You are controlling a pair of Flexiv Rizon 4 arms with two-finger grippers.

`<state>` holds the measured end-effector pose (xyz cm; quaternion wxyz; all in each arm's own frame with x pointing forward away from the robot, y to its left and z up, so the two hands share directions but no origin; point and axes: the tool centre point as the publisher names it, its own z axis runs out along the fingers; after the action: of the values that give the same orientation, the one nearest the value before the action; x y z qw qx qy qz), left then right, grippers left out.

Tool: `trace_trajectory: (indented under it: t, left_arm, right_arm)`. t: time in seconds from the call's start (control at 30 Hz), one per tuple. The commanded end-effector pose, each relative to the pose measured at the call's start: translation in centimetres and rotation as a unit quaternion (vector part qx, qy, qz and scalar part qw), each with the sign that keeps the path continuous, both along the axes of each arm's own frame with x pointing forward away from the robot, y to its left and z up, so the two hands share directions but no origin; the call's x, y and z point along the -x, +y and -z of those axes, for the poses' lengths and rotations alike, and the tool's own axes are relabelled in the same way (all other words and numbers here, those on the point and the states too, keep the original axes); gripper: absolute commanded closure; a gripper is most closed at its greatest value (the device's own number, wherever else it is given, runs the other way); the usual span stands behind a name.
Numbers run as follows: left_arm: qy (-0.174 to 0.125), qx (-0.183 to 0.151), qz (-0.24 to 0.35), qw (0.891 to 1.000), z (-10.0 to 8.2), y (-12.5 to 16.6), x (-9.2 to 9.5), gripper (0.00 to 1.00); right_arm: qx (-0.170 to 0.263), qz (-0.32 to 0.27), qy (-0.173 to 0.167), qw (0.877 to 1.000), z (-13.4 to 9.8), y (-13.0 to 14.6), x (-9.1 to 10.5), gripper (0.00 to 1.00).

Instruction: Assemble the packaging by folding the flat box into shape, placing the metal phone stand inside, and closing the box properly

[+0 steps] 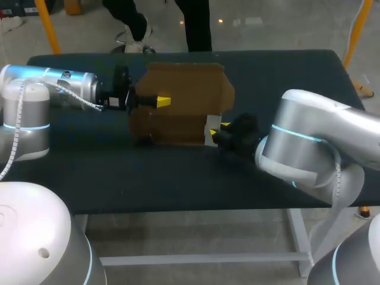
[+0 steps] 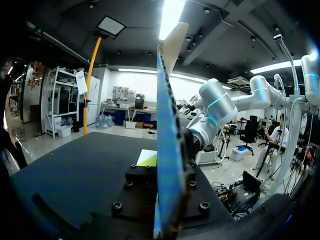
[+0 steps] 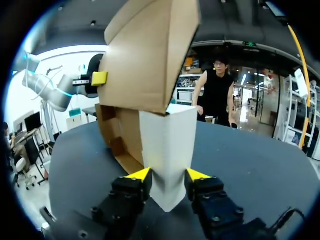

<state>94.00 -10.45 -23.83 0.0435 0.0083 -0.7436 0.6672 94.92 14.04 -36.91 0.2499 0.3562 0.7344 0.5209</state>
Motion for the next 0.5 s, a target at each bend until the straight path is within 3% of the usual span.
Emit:
trace_trajectory:
  t: [0.03,0.5]
  left_arm:
    - [0.001,0.000,0.003,1.000,0.22,-0.01,-0.09,1.00]
    - [0.001,0.000,0.003,1.000,0.22,-0.01,-0.09,1.00]
  right_arm:
    - [0.027,0.108,-0.019,0.994,0.13,0.71,-0.48,0.54]
    - [0.011,0.144,0.000,0.990,0.60,0.63,-1.39,0.62]
